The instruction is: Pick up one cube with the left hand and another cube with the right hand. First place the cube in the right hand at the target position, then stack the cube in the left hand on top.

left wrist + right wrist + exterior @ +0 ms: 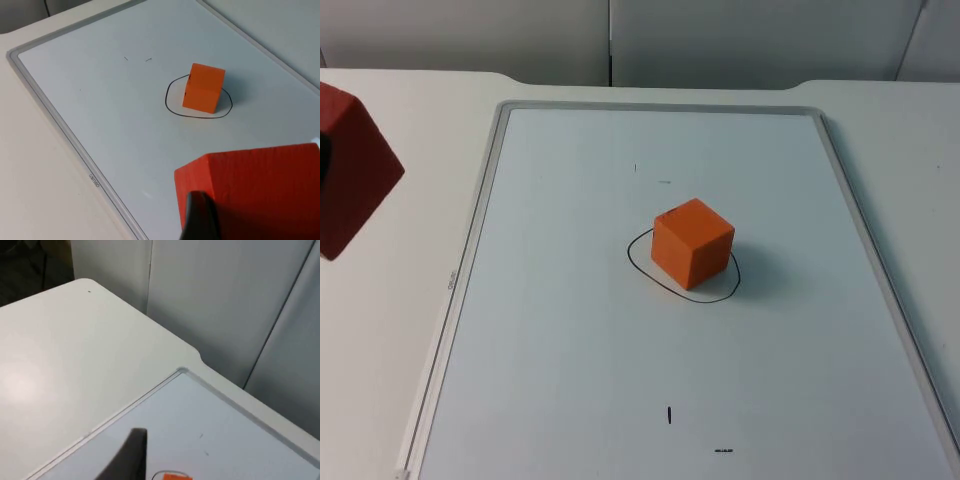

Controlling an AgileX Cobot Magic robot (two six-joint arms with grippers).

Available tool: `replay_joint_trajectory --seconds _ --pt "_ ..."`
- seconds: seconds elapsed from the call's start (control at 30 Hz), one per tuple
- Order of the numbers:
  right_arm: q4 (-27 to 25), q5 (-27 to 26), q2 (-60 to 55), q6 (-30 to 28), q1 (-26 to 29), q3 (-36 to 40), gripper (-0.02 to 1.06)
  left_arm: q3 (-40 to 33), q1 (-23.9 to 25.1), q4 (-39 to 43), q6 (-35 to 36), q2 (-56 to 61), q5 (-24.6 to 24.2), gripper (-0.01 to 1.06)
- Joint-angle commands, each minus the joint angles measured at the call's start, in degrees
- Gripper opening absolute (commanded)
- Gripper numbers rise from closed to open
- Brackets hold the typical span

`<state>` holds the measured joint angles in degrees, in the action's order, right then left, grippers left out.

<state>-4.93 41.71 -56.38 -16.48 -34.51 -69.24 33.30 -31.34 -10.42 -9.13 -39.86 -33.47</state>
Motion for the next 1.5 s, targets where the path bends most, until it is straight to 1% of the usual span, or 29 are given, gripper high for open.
replay_joint_trajectory --seconds 0.0,0.07,0.13,0.17,0.23,0.33,0.37,0.47,0.5,0.53,0.63,0.67,0.7,0.83,0.87,1.0,1.03,1.13,1.2,1.23,1.33,1.4,1.47 --pt "-0.9 -0.6 7.5 0.0 0.1 6.8 1.0 -0.2 -0.4 0.3 0.1 0.2 1.1 0.22" --pt "-1.3 -0.6 13.9 0.8 0.1 12.2 1.0 -0.2 -0.4 0.3 0.1 -0.3 1.5 0.22" --pt "-1.2 -0.6 19.9 2.9 0.1 16.9 1.0 -0.2 -0.4 0.2 0.1 -1.7 2.2 0.22" --pt "-1.2 -0.6 19.9 2.9 0.1 16.9 1.0 -0.2 -0.4 0.2 0.1 -1.7 2.2 0.22" --pt "-1.0 -0.3 25.7 3.0 0.1 20.1 1.0 -0.1 -0.4 -0.2 0.1 -3.8 3.5 0.22" --pt "-1.0 -0.2 32.0 3.0 0.1 23.4 1.0 2.7 -0.4 -0.3 0.1 -9.0 4.2 0.22" --pt "-1.0 -0.2 32.0 3.0 0.1 23.4 1.0 2.7 -0.4 -0.3 0.1 -9.0 4.2 0.22" --pt "-0.5 1.1 35.5 3.5 0.1 25.0 1.0 8.7 -0.4 -0.3 -1.8 -15.5 4.9 0.22" --pt "0.6 2.7 36.1 4.3 0.1 25.4 1.0 12.9 -0.4 -0.3 -3.1 -19.3 4.9 0.22" --pt "0.6 2.7 36.1 4.3 0.1 25.4 1.0 12.9 -0.4 -0.3 -3.1 -19.3 4.9 0.22" --pt "2.4 5.2 36.1 5.6 0.1 25.9 1.0 21.0 -0.5 -0.3 -5.1 -28.8 3.5 0.22" --pt "2.5 5.4 36.1 5.6 0.1 25.9 1.0 23.3 -0.5 -0.6 -5.9 -31.5 2.7 0.22" --pt "2.5 5.4 36.1 5.6 0.1 25.9 1.0 23.3 -0.5 -0.6 -5.9 -31.5 2.7 0.22" --pt "3.7 5.4 36.1 5.4 0.1 25.9 1.0 32.1 -0.5 -1.9 -8.6 -43.7 0.1 0.22" --pt "3.7 5.4 36.1 5.4 0.1 25.9 1.0 32.1 -0.5 -1.9 -8.6 -43.7 0.1 0.22" --pt "3.8 5.4 36.1 5.4 0.1 25.9 1.0 41.7 -0.6 -5.7 -12.0 -56.7 -5.5 0.22" --pt "3.8 5.4 36.1 5.4 0.1 25.9 1.0 41.7 -0.6 -5.7 -12.0 -56.7 -5.5 0.22" --pt "3.8 5.4 36.1 5.4 0.1 25.9 1.0 47.5 -2.4 -5.7 -12.4 -63.3 -6.6 0.22" --pt "3.8 5.4 36.1 5.6 0.1 25.9 1.0 51.0 -3.8 -5.7 -14.0 -67.2 -6.8 0.22" --pt "3.8 5.4 36.1 5.6 0.1 25.9 1.0 51.0 -3.8 -5.7 -14.0 -67.2 -6.8 0.22" --pt "3.8 5.4 36.1 5.6 0.1 25.9 1.0 55.2 -4.8 -5.9 -15.0 -71.8 -7.6 0.22" --pt "3.8 5.4 36.1 5.6 0.1 25.9 1.0 56.0 -4.8 -6.0 -15.0 -72.5 -7.6 0.22" --pt "3.6 5.4 36.1 5.6 0.1 25.9 1.0 56.8 -4.8 -7.9 -17.0 -74.7 -7.1 0.22"
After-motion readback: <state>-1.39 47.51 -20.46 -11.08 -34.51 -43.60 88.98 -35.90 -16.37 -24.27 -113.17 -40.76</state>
